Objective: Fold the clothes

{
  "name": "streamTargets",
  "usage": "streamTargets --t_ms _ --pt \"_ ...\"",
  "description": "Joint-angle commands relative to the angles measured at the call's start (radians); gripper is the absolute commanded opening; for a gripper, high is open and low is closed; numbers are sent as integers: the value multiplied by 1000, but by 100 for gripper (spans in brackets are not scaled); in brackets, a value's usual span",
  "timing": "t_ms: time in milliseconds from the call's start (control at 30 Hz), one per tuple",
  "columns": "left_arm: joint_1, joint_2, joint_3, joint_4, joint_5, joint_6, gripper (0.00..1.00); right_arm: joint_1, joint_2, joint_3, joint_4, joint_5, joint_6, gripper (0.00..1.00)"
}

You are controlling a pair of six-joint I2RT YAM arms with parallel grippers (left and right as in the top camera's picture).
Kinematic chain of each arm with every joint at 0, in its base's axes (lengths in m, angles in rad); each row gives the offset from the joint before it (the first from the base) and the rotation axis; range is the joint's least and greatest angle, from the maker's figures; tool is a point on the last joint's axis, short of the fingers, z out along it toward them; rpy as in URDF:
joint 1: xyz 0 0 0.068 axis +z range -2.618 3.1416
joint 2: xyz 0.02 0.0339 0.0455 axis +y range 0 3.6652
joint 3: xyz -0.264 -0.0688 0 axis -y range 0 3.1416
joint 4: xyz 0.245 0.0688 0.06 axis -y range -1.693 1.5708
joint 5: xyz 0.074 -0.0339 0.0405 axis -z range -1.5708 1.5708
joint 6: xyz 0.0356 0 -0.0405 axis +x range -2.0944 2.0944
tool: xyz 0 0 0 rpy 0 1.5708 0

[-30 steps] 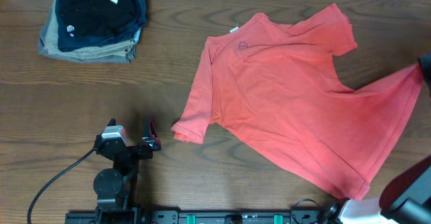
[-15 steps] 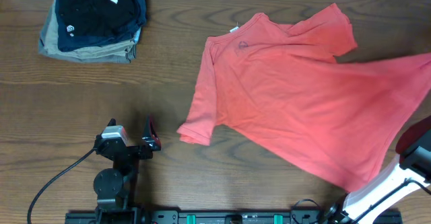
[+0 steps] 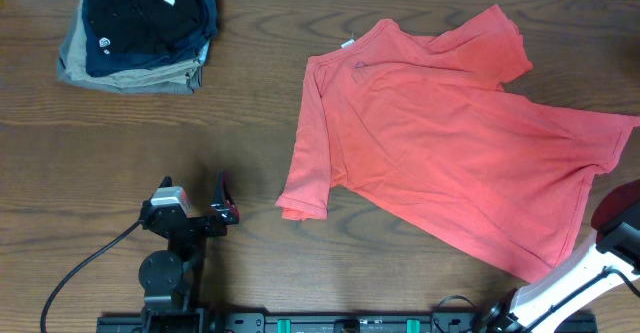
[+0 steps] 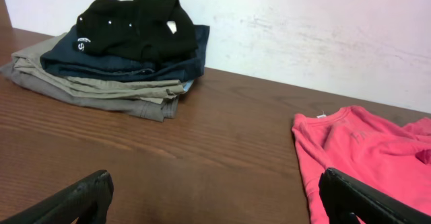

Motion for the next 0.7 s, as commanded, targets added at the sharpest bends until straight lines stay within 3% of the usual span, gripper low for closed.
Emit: streamTargets --t_ms 0,367,667 --pt "-5 -6 -16 -34 11 6 98 6 3 7 -50 -59 -7 99" --pt "-5 -6 -16 -34 11 6 98 8 -51 7 -275 -206 -3 99" --pt "-5 -6 -16 -34 11 6 98 27 -163 7 -446 -209 -3 99"
